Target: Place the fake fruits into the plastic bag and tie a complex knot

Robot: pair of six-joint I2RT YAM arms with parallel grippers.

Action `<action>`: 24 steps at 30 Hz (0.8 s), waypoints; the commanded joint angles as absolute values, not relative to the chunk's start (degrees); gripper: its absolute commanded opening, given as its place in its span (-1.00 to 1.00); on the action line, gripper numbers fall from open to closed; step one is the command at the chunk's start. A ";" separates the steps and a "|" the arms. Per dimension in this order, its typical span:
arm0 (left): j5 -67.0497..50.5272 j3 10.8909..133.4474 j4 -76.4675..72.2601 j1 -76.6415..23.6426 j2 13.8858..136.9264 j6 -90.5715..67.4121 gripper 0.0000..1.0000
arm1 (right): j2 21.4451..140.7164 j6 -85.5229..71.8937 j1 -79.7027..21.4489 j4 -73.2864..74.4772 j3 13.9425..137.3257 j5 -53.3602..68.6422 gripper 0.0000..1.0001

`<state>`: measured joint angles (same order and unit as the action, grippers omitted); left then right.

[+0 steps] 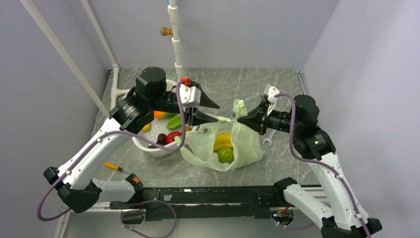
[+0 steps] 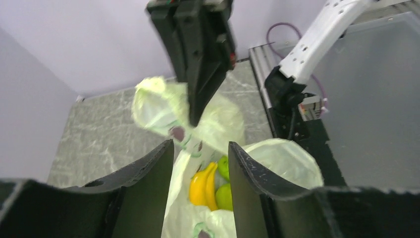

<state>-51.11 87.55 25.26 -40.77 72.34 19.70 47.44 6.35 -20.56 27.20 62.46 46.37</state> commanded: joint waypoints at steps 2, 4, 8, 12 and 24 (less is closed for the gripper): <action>-48.70 89.92 21.07 -45.36 75.94 12.19 0.03 | 46.16 3.18 -20.55 23.94 61.57 46.20 -1.00; -46.82 92.33 19.05 -45.95 78.52 7.99 0.09 | 46.39 3.33 -20.60 24.56 61.76 46.26 -1.00; -44.41 94.89 18.09 -47.30 81.34 3.43 0.16 | 45.61 3.41 -20.57 24.59 61.35 46.02 -1.00; -44.31 94.40 16.53 -48.94 81.98 2.15 0.13 | 45.53 3.64 -20.55 24.72 61.26 46.30 -1.00; -47.11 94.44 14.87 -50.00 84.03 -1.58 -0.82 | 45.92 6.45 -20.54 26.78 60.61 45.91 -1.00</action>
<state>-45.78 92.68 16.58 -49.84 83.42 -0.40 46.28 4.64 -20.56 26.92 60.99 46.35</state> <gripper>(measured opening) 0.221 0.010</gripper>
